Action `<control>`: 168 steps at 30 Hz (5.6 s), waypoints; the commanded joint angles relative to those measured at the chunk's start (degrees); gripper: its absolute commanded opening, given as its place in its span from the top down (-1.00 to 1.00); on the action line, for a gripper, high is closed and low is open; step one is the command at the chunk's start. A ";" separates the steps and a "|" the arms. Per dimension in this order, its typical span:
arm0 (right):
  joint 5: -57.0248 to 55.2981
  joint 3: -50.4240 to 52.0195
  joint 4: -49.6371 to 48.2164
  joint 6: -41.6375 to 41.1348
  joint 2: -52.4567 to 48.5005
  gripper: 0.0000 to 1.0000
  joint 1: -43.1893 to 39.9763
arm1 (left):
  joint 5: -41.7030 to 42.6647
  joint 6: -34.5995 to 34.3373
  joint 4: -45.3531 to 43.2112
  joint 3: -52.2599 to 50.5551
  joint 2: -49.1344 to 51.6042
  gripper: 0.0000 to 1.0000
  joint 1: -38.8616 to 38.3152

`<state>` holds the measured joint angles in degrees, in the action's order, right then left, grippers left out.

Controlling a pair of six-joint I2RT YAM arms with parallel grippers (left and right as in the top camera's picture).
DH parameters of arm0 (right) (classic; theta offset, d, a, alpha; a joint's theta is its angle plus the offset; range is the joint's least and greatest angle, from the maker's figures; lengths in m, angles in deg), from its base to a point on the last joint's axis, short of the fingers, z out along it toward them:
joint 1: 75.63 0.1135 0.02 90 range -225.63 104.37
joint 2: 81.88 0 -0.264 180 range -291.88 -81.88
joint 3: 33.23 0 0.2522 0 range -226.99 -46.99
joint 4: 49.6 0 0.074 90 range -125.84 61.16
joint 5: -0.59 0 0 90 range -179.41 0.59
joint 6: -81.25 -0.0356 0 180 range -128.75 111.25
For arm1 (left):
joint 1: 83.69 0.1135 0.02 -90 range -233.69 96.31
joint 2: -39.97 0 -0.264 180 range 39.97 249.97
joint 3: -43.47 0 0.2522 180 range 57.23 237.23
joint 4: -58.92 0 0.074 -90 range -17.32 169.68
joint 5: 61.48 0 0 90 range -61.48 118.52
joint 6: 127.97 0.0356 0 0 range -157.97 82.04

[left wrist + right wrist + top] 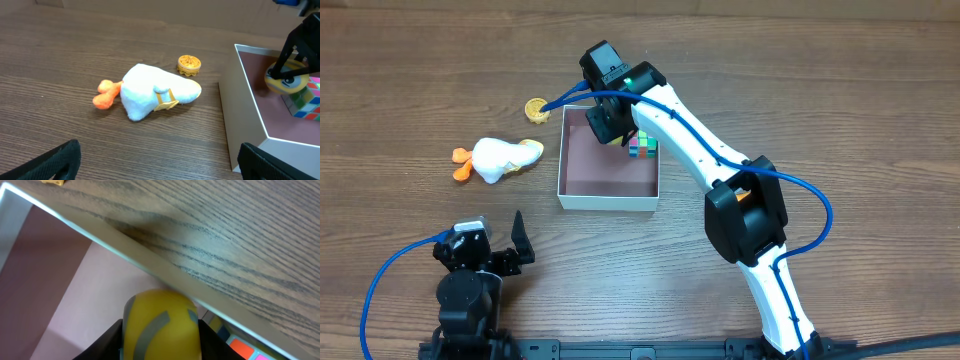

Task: Pack container
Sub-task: 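Carry the yellow ball with the right gripper into the box, then lower the ball beside the cube and adjust its position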

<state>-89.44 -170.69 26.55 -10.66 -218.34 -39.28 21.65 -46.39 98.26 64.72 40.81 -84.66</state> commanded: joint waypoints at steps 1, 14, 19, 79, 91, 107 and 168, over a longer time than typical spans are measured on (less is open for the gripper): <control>-0.04 0.02 0.22 0.72 -2.08 0.18 -0.17 | 0.48 1.14 -0.11 -0.22 -0.57 -1.00 0.61; -0.07 0.02 -0.13 0.72 -3.50 -0.12 -0.17 | 0.48 1.14 -0.11 -0.22 -0.57 -1.00 0.61; -0.07 0.00 0.20 0.74 -3.50 -0.24 -0.17 | 0.48 1.14 -0.11 -0.22 -0.57 -1.00 0.61; -0.24 -7.32 8.83 1.97 0.92 0.02 0.48 | 0.48 1.14 -0.11 -0.22 -0.57 -1.00 0.61; 1.25 -7.32 6.47 1.99 1.03 0.51 2.91 | 0.48 1.14 -0.11 -0.22 -0.57 -1.00 0.61; 1.16 -7.30 4.13 2.43 1.03 0.75 2.91 | 0.48 1.14 -0.11 -0.22 -0.57 -1.00 0.61; 0.96 -0.44 0.26 1.73 -0.07 0.81 0.83 | 0.48 1.14 -0.11 -0.22 -0.57 -1.00 0.61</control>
<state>-86.88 -172.15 26.77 -8.74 -220.68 -37.51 21.65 -46.39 98.26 64.72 40.84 -84.66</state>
